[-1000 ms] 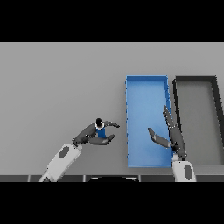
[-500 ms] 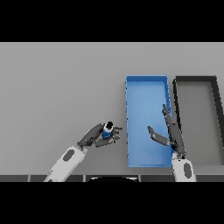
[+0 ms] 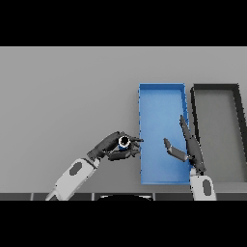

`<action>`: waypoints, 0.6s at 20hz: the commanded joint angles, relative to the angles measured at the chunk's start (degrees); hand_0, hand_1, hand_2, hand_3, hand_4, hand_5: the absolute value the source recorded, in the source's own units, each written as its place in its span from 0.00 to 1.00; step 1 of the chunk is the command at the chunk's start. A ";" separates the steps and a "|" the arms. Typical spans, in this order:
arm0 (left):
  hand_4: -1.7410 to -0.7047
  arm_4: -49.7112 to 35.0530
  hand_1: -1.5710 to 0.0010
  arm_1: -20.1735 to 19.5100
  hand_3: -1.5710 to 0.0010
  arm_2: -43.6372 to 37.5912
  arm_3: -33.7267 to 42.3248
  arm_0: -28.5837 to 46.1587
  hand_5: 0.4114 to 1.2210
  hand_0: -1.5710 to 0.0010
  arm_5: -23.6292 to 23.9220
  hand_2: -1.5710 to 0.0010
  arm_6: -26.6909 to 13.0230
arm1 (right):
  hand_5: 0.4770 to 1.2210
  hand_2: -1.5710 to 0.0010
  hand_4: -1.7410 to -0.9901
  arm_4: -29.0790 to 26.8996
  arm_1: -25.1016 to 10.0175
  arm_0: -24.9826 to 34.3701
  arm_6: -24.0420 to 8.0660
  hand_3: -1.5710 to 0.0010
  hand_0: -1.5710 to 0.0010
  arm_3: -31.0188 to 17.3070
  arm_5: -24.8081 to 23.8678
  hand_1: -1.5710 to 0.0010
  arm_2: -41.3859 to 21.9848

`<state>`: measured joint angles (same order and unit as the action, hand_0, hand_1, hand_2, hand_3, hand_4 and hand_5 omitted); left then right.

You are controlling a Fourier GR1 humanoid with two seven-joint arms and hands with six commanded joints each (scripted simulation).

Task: Pick up the blue pipe and place it into the blue bin.

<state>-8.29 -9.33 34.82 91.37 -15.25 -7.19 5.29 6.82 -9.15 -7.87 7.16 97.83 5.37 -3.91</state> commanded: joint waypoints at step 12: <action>0.01 0.27 0.00 0.18 0.08 0.85 1.14 -1.13 1.00 0.00 -0.52 0.00 -4.88 | 0.20 1.00 0.71 -3.14 0.14 2.61 -0.80 1.00 1.00 -3.72 3.86 1.00 -0.06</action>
<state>-8.12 -9.13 35.69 92.51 -16.38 -7.83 0.34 3.67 -8.99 -5.24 6.38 94.12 9.23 -3.98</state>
